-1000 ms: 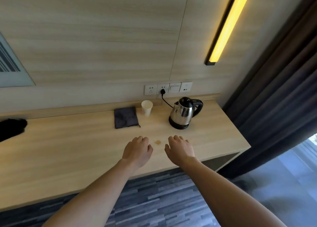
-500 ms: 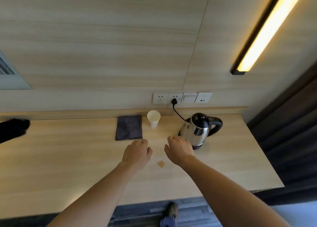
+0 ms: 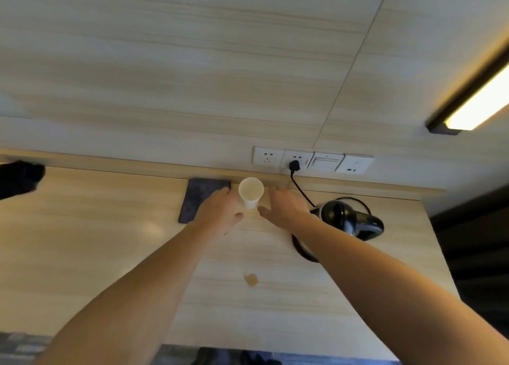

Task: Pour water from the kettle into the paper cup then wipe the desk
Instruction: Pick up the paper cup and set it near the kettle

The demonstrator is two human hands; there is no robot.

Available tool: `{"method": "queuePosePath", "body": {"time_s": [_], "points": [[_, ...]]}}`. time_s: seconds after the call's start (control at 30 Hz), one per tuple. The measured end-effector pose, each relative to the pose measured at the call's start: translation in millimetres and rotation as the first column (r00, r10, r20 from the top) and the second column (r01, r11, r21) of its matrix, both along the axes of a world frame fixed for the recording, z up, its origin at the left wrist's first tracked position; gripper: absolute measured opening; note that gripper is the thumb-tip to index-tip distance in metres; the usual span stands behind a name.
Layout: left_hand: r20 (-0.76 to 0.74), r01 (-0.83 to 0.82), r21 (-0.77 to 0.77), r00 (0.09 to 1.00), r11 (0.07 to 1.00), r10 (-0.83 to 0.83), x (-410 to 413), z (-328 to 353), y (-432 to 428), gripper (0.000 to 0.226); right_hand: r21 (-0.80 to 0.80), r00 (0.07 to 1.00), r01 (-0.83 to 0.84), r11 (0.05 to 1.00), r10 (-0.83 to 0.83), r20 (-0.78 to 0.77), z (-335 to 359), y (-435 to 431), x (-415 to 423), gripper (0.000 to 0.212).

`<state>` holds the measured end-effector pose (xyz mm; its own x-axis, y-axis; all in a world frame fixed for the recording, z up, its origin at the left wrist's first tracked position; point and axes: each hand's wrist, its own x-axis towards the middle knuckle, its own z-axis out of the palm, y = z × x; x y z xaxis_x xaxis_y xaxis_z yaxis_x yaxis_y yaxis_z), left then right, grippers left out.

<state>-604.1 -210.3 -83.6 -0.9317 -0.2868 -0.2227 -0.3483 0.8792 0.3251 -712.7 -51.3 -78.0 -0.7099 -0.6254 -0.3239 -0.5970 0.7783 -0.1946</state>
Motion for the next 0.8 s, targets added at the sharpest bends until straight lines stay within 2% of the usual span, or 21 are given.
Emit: {"method": "queuePosePath", "body": {"time_s": [0.13, 0.27, 0.5, 0.57, 0.67, 0.8], "points": [[0.024, 0.062, 0.002, 0.998, 0.998, -0.062, -36.3, -19.4, -27.7, 0.065, -0.009, 0.997, 0.035, 0.999, -0.034, 0.072, -20.6, -17.7, -26.4, 0.079], [0.053, 0.129, -0.021, 0.990, 0.991, -0.128, -67.9, -44.9, -45.8, 0.085, -0.014, 0.993, 0.052, 0.999, -0.050, 0.109, -45.0, -37.5, -44.3, 0.092], [0.013, 0.135, 0.080, 0.991, 0.988, -0.136, -92.0, -81.8, -54.3, 0.069, -0.051, 0.990, 0.059, 0.997, -0.051, 0.134, -55.6, -53.6, -52.1, 0.084], [0.003, 0.112, 0.134, 0.994, 0.985, -0.113, -90.7, -82.5, -53.2, 0.071, -0.059, 0.990, 0.068, 0.996, -0.060, 0.129, -51.3, -51.8, -49.7, 0.083], [-0.001, 0.083, 0.188, 0.996, 0.979, -0.084, -77.2, -75.8, -49.3, 0.073, -0.052, 0.989, 0.088, 0.995, -0.081, 0.120, -41.7, -44.3, -36.6, 0.081], [0.002, 0.085, 0.202, 0.996, 0.976, -0.087, -44.9, -64.4, -35.7, 0.057, -0.058, 0.988, 0.098, 0.994, -0.090, 0.123, -32.6, -29.9, -4.3, 0.080]]}}
